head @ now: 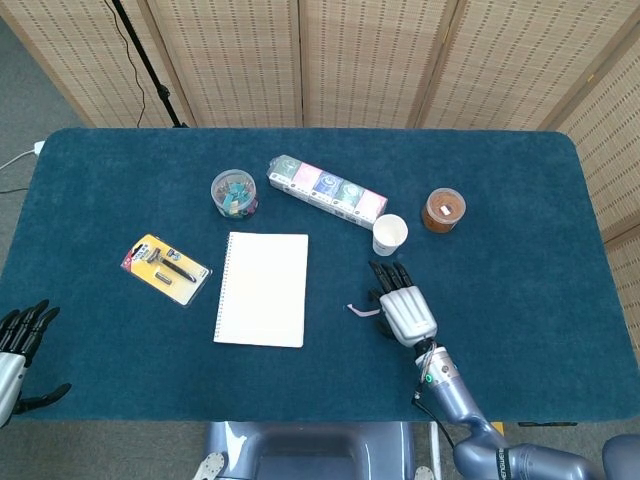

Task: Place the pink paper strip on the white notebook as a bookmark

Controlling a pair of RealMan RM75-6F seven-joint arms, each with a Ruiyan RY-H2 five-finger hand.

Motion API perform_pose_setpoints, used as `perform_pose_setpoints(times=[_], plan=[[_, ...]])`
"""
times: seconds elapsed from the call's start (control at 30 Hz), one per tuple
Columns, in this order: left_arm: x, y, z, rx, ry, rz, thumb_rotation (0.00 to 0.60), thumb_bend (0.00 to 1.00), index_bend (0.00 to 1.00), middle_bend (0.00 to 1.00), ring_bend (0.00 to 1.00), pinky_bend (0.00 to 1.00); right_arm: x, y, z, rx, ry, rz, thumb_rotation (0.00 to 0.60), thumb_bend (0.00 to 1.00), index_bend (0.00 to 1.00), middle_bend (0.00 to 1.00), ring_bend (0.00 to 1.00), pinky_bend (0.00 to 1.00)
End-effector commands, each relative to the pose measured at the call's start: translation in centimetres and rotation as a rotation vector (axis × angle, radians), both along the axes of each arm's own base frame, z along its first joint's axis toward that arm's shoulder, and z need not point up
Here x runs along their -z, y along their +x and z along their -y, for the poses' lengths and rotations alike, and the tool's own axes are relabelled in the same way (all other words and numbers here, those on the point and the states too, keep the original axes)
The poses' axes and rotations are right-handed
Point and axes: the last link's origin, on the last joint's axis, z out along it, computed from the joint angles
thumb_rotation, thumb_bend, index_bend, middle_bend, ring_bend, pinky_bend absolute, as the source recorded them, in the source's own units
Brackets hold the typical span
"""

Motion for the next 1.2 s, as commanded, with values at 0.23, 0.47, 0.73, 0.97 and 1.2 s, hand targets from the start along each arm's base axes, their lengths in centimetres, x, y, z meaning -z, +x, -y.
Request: perform_pose_setpoints(times=[0.23, 0.47, 0.73, 0.97, 1.2], plan=[[0.0, 0.0, 0.0, -0.003, 0.002, 0.001, 0.600, 0.01, 0.00, 0.00, 0.00, 0.00, 0.7, 0.2, 0.3, 0.015, 0.018, -0.009, 0.600, 0.38, 0.43, 0.00, 0.00, 0.00], [0.0, -0.1, -0.1, -0.007, 0.000, 0.003, 0.600, 0.01, 0.00, 0.00, 0.00, 0.00, 1.2, 0.6, 0.8, 0.010, 0.024, -0.027, 0.600, 0.40, 0.45, 0.00, 0.00, 0.00], [-0.2, -0.2, -0.2, -0.012, 0.007, 0.003, 0.600, 0.01, 0.00, 0.00, 0.00, 0.00, 1.4, 0.7, 1.2, 0.028, 0.033, -0.029, 0.600, 0.46, 0.47, 0.00, 0.00, 0.00], [-0.2, -0.2, -0.1, -0.013, 0.005, 0.002, 0.600, 0.01, 0.00, 0.00, 0.00, 0.00, 1.7, 0.8, 1.1, 0.032, 0.044, -0.025, 0.600, 0.45, 0.50, 0.00, 0.00, 0.00], [-0.2, -0.2, -0.1, -0.014, 0.003, 0.002, 0.600, 0.01, 0.00, 0.00, 0.00, 0.00, 1.9, 0.9, 1.0, 0.031, 0.046, -0.021, 0.600, 0.49, 0.53, 0.00, 0.00, 0.00]])
